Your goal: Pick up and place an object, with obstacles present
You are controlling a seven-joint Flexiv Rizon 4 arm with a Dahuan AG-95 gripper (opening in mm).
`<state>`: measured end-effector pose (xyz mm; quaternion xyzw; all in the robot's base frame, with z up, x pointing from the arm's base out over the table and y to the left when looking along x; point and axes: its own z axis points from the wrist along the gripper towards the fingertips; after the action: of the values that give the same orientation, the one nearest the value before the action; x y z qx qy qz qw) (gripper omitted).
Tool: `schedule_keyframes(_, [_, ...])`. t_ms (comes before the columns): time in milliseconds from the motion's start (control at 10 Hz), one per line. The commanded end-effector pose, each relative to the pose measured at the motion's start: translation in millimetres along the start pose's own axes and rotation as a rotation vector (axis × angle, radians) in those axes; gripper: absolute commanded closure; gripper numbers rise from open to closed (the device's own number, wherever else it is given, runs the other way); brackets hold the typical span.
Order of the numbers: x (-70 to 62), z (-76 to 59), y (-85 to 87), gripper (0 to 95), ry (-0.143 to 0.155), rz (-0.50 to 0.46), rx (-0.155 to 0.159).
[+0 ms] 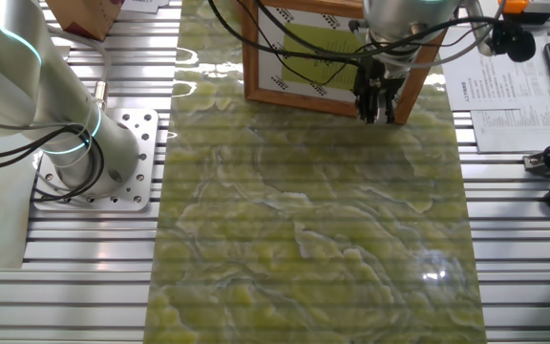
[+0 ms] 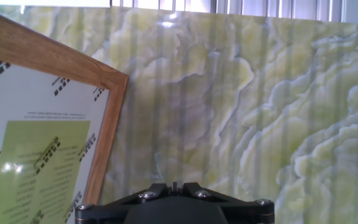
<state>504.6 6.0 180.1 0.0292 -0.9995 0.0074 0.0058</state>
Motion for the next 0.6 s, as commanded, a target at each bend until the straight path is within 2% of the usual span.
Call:
schedule_keyframes(100, [-0.8, -5.3, 2.5, 95.0, 0.000, 0.000, 0.000])
schedule_keyframes(600, [2.0, -26.7, 15.7, 95.0, -0.001, -0.006, -0.001])
